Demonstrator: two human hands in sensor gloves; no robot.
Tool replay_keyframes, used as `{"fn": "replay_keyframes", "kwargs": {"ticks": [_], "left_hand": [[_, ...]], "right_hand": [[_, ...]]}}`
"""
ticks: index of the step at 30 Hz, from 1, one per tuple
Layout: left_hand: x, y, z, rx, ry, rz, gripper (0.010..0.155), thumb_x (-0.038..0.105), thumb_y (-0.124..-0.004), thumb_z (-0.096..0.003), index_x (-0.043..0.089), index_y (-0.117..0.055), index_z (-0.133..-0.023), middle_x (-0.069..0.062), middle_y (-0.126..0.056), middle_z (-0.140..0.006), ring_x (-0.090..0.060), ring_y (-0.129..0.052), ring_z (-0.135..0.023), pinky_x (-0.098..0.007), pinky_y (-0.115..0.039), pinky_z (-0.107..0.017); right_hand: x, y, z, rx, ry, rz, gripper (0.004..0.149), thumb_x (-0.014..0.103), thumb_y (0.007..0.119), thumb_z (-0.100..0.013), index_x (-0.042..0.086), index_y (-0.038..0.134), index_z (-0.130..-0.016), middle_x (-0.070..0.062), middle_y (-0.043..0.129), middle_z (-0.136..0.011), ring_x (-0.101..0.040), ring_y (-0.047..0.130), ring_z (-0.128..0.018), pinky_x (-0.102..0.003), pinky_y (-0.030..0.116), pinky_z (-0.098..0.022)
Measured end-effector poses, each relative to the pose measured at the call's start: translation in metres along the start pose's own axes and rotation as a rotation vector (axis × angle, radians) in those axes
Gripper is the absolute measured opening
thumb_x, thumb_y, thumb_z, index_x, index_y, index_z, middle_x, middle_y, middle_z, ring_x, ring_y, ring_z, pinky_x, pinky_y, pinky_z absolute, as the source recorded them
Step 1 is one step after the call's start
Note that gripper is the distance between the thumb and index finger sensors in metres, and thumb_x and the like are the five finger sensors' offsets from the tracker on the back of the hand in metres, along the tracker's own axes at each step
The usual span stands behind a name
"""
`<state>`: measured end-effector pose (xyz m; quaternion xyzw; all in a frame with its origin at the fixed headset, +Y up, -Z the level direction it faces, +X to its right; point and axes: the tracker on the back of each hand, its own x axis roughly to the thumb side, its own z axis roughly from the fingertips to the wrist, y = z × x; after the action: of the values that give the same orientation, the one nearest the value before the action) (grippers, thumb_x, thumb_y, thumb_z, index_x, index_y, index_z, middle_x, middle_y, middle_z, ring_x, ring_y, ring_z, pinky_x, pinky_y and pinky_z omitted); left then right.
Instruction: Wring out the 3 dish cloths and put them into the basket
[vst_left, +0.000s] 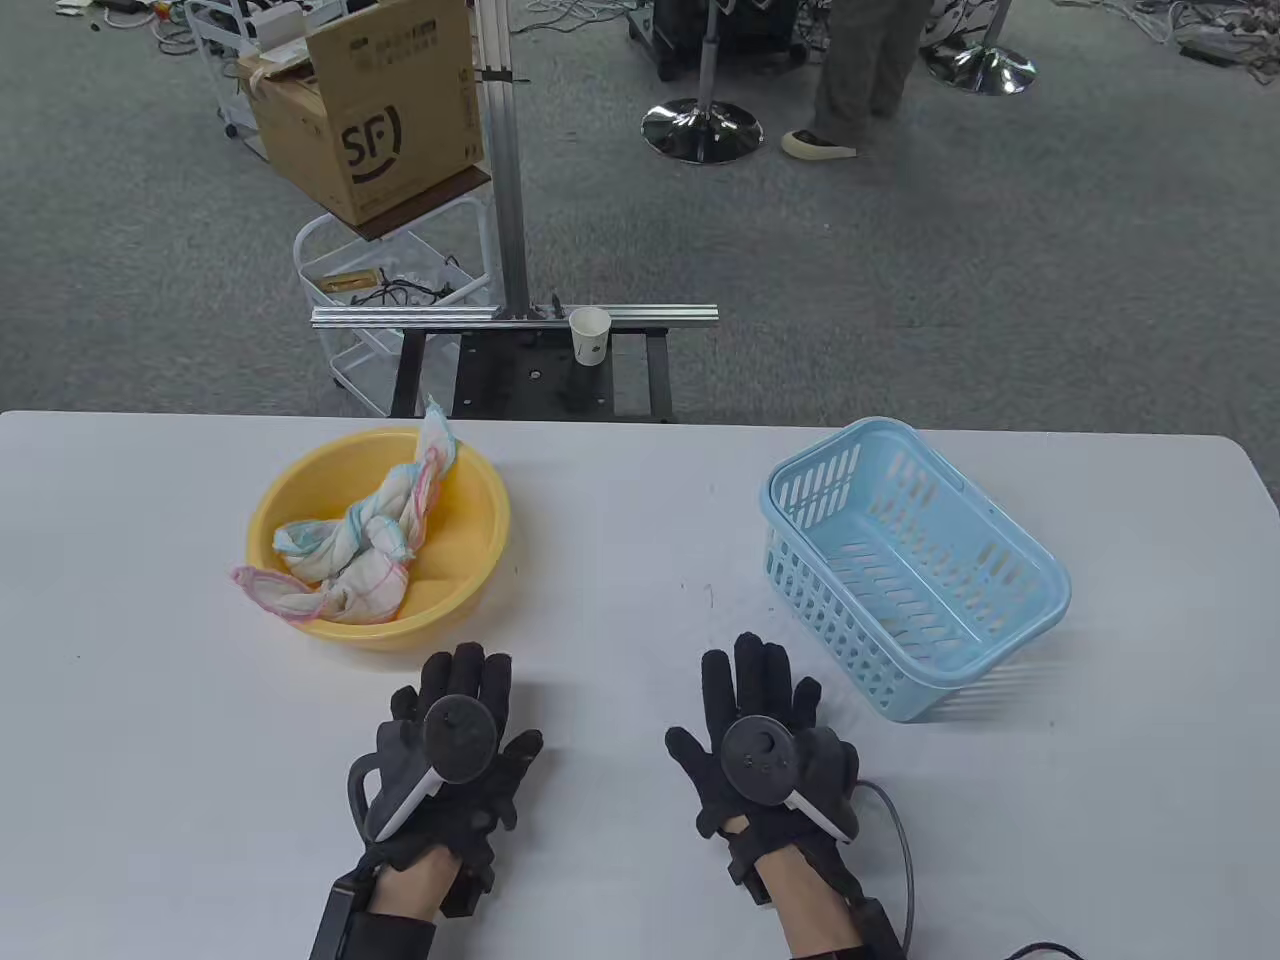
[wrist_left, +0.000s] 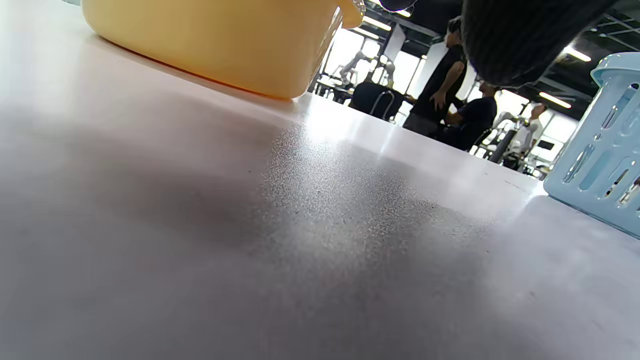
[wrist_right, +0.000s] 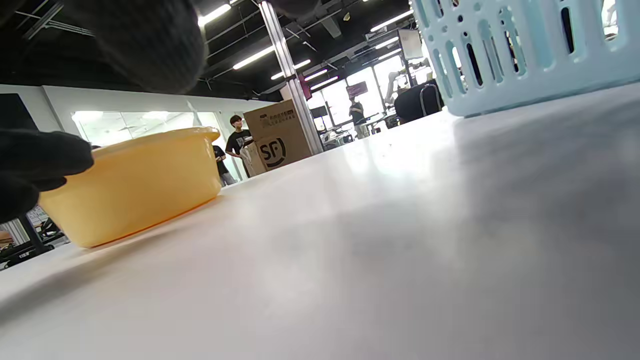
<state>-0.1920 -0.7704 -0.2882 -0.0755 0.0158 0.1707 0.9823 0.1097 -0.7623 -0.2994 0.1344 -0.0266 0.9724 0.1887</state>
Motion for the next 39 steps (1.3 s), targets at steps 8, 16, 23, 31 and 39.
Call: {"fn": "replay_keyframes", "kwargs": {"ticks": [8,16,23,31,39], "left_hand": [[-0.002,0.001,0.000,-0.003,0.008,-0.005,0.088,0.064,-0.076,-0.0441,0.043,-0.025,-0.113,0.017,-0.014,-0.119,-0.020,-0.011,-0.116,-0.058,-0.017,-0.082],[-0.003,0.001,-0.001,0.000,0.006,-0.004,0.088,0.064,-0.076,-0.0440,0.043,-0.025,-0.113,0.017,-0.014,-0.119,-0.020,-0.011,-0.116,-0.058,-0.018,-0.082],[-0.001,0.000,-0.001,-0.001,0.002,-0.015,0.088,0.064,-0.076,-0.0441,0.043,-0.025,-0.113,0.017,-0.014,-0.119,-0.020,-0.012,-0.116,-0.058,-0.018,-0.082],[0.003,0.012,0.005,0.046,-0.010,-0.015,0.089,0.064,-0.076,-0.0441,0.042,-0.025,-0.113,0.016,-0.013,-0.119,-0.020,-0.012,-0.116,-0.058,-0.019,-0.082],[-0.002,0.049,0.014,0.184,0.017,0.055,0.089,0.064,-0.076,-0.0443,0.041,-0.024,-0.113,0.016,-0.013,-0.119,-0.021,-0.010,-0.116,-0.057,-0.018,-0.082]], "right_hand": [[-0.002,0.000,0.001,0.002,0.008,-0.007,0.084,0.059,0.071,-0.054,0.016,0.026,-0.110,-0.021,0.014,-0.115,-0.051,0.016,-0.106,-0.077,0.024,-0.067],[-0.002,0.001,0.001,0.003,0.007,-0.016,0.084,0.059,0.071,-0.054,0.016,0.025,-0.110,-0.021,0.014,-0.115,-0.051,0.016,-0.106,-0.077,0.024,-0.067],[-0.002,0.000,0.001,-0.001,0.005,-0.024,0.084,0.059,0.071,-0.054,0.016,0.026,-0.110,-0.022,0.015,-0.115,-0.051,0.016,-0.106,-0.077,0.025,-0.067],[-0.001,0.001,0.001,0.002,-0.001,-0.036,0.084,0.059,0.071,-0.055,0.015,0.026,-0.110,-0.022,0.015,-0.115,-0.051,0.017,-0.106,-0.077,0.025,-0.067],[0.000,0.002,0.001,0.004,-0.008,-0.054,0.083,0.058,0.071,-0.055,0.015,0.027,-0.110,-0.022,0.016,-0.115,-0.052,0.018,-0.106,-0.077,0.026,-0.067]]}}
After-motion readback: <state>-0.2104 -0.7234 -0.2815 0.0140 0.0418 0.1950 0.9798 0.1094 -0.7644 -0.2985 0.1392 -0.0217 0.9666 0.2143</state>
